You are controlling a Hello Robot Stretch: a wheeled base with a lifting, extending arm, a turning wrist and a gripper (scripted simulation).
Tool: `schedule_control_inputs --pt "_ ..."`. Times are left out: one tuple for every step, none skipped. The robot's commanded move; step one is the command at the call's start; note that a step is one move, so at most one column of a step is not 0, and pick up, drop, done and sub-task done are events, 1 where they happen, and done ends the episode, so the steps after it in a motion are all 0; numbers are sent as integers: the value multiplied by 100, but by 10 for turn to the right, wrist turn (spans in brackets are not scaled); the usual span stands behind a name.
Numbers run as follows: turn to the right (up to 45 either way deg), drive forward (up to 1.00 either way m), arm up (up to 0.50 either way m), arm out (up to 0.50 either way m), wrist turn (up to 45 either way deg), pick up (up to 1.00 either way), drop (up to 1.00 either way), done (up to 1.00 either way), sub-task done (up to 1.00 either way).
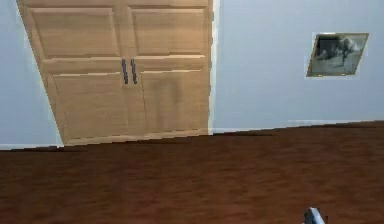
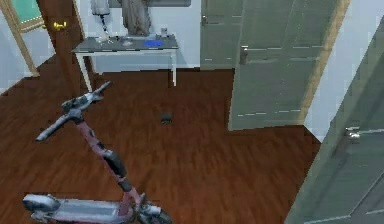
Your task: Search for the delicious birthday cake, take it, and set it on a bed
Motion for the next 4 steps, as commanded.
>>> schedule_control_inputs --pt "0 55 0 0 0 0 0 0 0" --pt "0 15 0 0 0 0 0 0 0" --pt "180 0 0 0 0 0 0 0 0" --pt "0 100 0 0 0 0 0 0 0"
